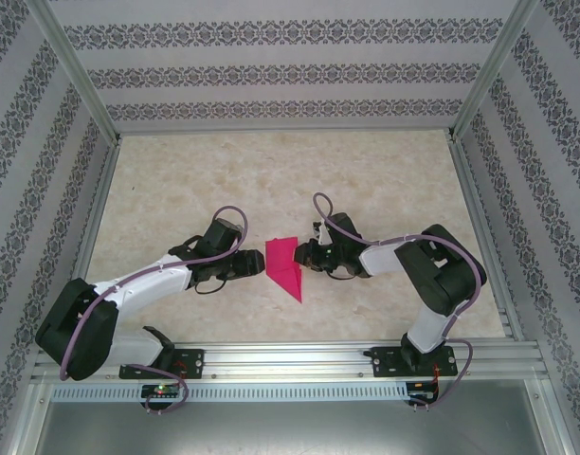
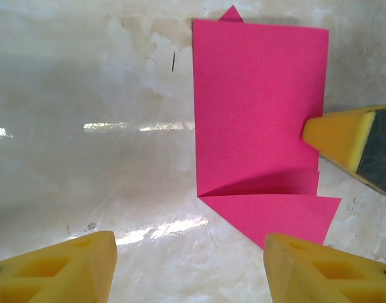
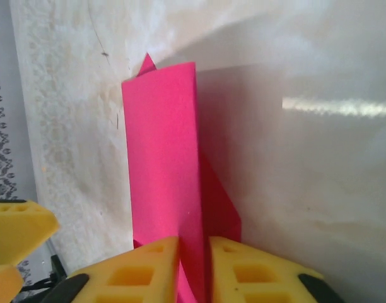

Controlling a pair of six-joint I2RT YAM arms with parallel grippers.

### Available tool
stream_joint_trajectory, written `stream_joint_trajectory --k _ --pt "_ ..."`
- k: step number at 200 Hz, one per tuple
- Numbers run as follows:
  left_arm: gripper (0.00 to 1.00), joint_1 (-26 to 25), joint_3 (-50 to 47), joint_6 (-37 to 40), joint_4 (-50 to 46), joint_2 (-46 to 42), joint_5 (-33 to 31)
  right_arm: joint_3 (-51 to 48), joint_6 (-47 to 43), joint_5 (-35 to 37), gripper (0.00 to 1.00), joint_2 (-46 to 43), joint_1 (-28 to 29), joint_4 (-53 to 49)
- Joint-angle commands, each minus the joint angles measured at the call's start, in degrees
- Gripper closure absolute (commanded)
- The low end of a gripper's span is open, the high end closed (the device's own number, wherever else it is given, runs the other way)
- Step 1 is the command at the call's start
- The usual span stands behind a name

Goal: Fold a paper plane with a square sheet of paper (pick it up from the middle)
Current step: Rotate the paper at the center of the table, then fold the wing for the fifth time at the center of the table.

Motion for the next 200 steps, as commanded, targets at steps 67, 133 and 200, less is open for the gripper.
stream_joint_trajectory --k 67,133,200 --pt "0.36 -0.75 0.86 0.51 -1.49 -1.74 -4.50 1.96 -7.36 14.84 0.59 -21.30 1.65 -25.80" --pt "0.36 -0.44 1.14 -2.51 -3.95 -1.64 -8.97 6.83 -4.63 14.70 0.85 -18.41 15.57 -25.87" --pt "0.35 -0.31 1.59 -1.46 -3.49 -0.97 -6.76 6.56 -3.95 15.96 0.85 -12.74 16.41 -23.31"
